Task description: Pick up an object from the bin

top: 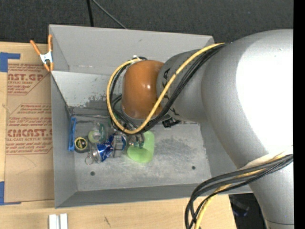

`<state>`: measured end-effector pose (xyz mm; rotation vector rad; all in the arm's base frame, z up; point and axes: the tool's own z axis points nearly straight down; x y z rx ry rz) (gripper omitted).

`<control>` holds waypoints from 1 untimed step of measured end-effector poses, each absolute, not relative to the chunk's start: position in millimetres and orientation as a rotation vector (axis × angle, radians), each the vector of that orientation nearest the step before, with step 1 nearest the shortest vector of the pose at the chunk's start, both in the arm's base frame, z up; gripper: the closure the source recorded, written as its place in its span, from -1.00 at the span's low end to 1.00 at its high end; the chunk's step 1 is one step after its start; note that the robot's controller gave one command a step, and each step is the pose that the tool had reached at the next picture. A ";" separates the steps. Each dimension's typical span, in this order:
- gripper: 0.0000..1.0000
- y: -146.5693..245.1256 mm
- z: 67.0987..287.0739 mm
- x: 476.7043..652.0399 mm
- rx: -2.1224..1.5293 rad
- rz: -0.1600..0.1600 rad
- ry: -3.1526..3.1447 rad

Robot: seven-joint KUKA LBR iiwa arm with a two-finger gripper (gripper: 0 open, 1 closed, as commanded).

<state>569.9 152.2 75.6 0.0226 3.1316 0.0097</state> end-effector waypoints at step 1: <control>1.00 149.8 234.7 590.5 0.013 0.006 3.130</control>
Offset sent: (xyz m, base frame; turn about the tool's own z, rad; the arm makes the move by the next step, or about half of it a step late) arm 0.0184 -0.0043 0.1537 -0.0039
